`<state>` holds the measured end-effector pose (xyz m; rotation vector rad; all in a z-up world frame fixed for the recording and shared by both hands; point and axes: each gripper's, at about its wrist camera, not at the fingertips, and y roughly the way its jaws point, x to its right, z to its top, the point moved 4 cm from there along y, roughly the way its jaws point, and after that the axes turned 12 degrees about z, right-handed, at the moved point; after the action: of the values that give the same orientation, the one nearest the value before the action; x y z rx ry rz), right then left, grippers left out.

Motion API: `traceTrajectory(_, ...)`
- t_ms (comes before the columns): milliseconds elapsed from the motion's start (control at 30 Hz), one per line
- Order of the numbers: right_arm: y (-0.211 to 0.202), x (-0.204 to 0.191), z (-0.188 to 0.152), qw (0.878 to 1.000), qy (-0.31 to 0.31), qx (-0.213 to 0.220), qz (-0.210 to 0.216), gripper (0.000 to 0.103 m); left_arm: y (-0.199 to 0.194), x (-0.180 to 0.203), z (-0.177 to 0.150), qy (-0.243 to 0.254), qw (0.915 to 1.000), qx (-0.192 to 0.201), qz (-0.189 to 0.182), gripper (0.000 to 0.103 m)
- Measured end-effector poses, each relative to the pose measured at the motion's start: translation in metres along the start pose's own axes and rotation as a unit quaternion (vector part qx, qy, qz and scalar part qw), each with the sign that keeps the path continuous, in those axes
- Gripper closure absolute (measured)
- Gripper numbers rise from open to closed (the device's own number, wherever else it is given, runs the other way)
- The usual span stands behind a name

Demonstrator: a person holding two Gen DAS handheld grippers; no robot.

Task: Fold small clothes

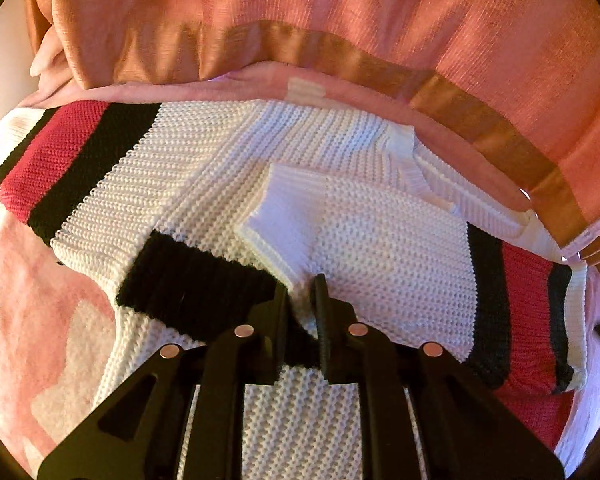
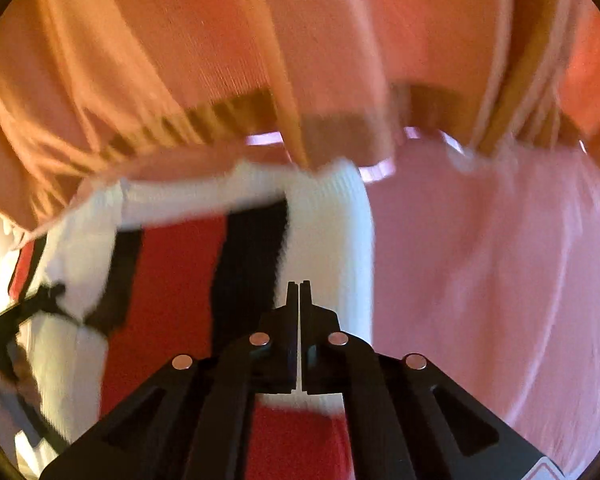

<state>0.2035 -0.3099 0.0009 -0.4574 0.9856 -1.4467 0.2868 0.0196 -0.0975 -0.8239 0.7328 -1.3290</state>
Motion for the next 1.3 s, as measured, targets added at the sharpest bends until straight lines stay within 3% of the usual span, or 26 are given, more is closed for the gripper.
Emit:
traceTrajectory(100, 0.038, 0.024, 0.023, 0.999, 0.008, -0.011, -0.048, 0.103, 0.000, 0.000, 0.000, 0.000, 1.0000, 0.001, 0.001, 0.087)
traceTrajectory(233, 0.070, 0.079, 0.024, 0.989, 0.043, -0.035, -0.138, 0.102, 0.002, 0.003, 0.000, 0.006, 1.0000, 0.005, 0.004, 0.085)
traceTrajectory(333, 0.045, 0.076, 0.021, 0.994, 0.073, -0.018, -0.081, 0.102, 0.003, 0.002, 0.003, 0.005, 1.0000, 0.005, 0.000, 0.081)
traceTrajectory(400, 0.018, 0.054, 0.014, 0.998, 0.045, -0.008, -0.051, 0.102, -0.001, -0.007, 0.006, -0.024, 0.9996, 0.001, -0.015, 0.064)
traceTrajectory(533, -0.035, -0.001, -0.018, 1.000, -0.003, -0.002, 0.014, 0.095, -0.035, -0.043, 0.029, -0.114, 0.9913, 0.036, -0.055, 0.045)
traceTrajectory(600, -0.052, -0.032, -0.045, 0.999, -0.035, -0.006, 0.032, 0.095, -0.055, -0.075, 0.043, -0.152, 0.9854, 0.066, -0.039, 0.016)
traceTrajectory(667, -0.054, -0.062, -0.072, 0.997, -0.075, -0.010, 0.031, 0.088, -0.065, -0.120, 0.055, -0.200, 0.9756, 0.090, -0.008, 0.012)
traceTrajectory(800, -0.044, -0.101, -0.121, 0.986, -0.162, -0.016, -0.030, 0.082, -0.054, -0.215, 0.071, -0.268, 0.9586, 0.084, 0.046, 0.012)
traceTrajectory(900, -0.027, -0.122, -0.137, 0.981, -0.189, -0.042, -0.005, 0.082, -0.036, -0.284, 0.081, -0.273, 0.9503, 0.082, 0.126, 0.012)
traceTrajectory(967, -0.020, -0.133, -0.142, 0.979, -0.202, -0.040, -0.007, 0.082, -0.015, -0.324, 0.089, -0.274, 0.9472, 0.062, 0.154, 0.014)
traceTrajectory(1067, -0.006, -0.133, -0.144, 0.979, -0.200, -0.045, -0.002, 0.082, 0.012, -0.353, 0.098, -0.284, 0.9479, 0.035, 0.140, 0.022)
traceTrajectory(1167, 0.000, -0.130, -0.153, 0.978, -0.199, -0.058, -0.015, 0.081, 0.043, -0.368, 0.096, -0.312, 0.9418, 0.003, 0.125, 0.025)
traceTrajectory(1200, 0.002, -0.127, -0.153, 0.978, -0.197, -0.058, -0.018, 0.081, 0.056, -0.368, 0.094, -0.326, 0.9384, -0.013, 0.114, 0.035)
traceTrajectory(1233, 0.002, -0.125, -0.153, 0.979, -0.195, -0.058, -0.019, 0.079, 0.060, -0.370, 0.093, -0.333, 0.9351, -0.012, 0.120, 0.036)
traceTrajectory(1267, 0.001, -0.123, -0.152, 0.979, -0.194, -0.058, -0.021, 0.076, 0.058, -0.369, 0.093, -0.332, 0.9343, 0.006, 0.130, 0.051)
traceTrajectory(1300, 0.001, -0.120, -0.150, 0.980, -0.192, -0.054, -0.027, 0.075, 0.060, -0.362, 0.096, -0.315, 0.9404, 0.011, 0.128, 0.078)
